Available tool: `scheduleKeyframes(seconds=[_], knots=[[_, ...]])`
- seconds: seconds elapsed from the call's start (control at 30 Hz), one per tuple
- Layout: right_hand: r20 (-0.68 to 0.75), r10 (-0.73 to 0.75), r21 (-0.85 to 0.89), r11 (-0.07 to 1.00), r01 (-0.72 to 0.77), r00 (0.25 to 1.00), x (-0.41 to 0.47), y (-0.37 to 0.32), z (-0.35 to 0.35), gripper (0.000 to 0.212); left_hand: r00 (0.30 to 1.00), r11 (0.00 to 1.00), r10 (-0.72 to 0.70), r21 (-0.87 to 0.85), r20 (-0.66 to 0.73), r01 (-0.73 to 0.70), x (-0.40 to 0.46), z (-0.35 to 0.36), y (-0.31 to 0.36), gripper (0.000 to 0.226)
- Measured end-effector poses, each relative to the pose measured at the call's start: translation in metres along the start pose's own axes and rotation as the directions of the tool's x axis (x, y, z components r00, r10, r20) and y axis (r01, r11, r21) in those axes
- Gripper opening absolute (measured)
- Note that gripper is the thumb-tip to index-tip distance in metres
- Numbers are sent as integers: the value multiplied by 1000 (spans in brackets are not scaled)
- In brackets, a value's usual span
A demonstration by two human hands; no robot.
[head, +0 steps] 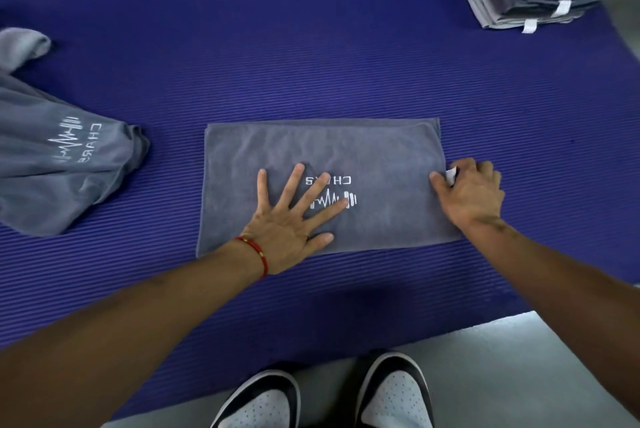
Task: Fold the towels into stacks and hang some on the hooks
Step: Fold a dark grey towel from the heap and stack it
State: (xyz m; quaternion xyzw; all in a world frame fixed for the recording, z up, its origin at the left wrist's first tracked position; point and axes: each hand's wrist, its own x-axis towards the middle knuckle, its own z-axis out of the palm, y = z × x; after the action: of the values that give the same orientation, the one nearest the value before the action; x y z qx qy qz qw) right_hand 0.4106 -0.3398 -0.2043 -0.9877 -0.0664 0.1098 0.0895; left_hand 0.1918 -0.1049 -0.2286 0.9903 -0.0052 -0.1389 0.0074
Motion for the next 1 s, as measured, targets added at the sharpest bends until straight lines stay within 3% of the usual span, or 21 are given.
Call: scheduleKeyframes(seconds=[0.2,0.33,0.43,0.53,0.63,0.73,0.8,0.87,0.9,0.93,0.97,1.0], knots=[[166,170,22,984,-176,971,15,-22,-5,42,998,1000,-10,-29,63,12,0,-6,-1,61],[100,3,21,1000,-5,995,12,-23,-7,31,995,999,-12,-29,98,15,1,-11,-1,61],[165,52,269,958,-96,985,11,-19,-13,35,992,999,-7,-41,123,12,1,-12,-1,61],[353,96,512,813,-278,931,7,-22,-30,30,989,999,12,-54,149,-4,0,-15,-2,62],[524,43,606,684,-408,851,-1,-27,-52,25,980,992,8,-125,200,18,3,-24,-4,65],[498,-50,625,713,-319,866,-5,-35,-65,15,986,931,-45,-352,163,101,11,-41,-3,63],[406,-141,568,813,-128,903,-11,-52,-70,8,984,778,-174,-618,-37,115,16,-65,2,57],[307,-260,473,877,91,915,-23,-80,-77,10,939,524,-336,-842,-68,126,20,-96,6,41],[264,-314,457,873,168,912,-32,-96,-79,12,930,345,-367,-928,8,144,23,-109,6,31],[224,-365,468,854,228,904,-42,-113,-80,14,924,100,-364,-981,120,167,25,-121,5,27],[191,-416,486,827,282,889,-53,-129,-80,16,907,-158,-344,-967,241,197,27,-131,4,30],[184,-474,518,791,325,861,-65,-143,-80,19,884,-348,-327,-912,335,217,28,-133,0,32]])
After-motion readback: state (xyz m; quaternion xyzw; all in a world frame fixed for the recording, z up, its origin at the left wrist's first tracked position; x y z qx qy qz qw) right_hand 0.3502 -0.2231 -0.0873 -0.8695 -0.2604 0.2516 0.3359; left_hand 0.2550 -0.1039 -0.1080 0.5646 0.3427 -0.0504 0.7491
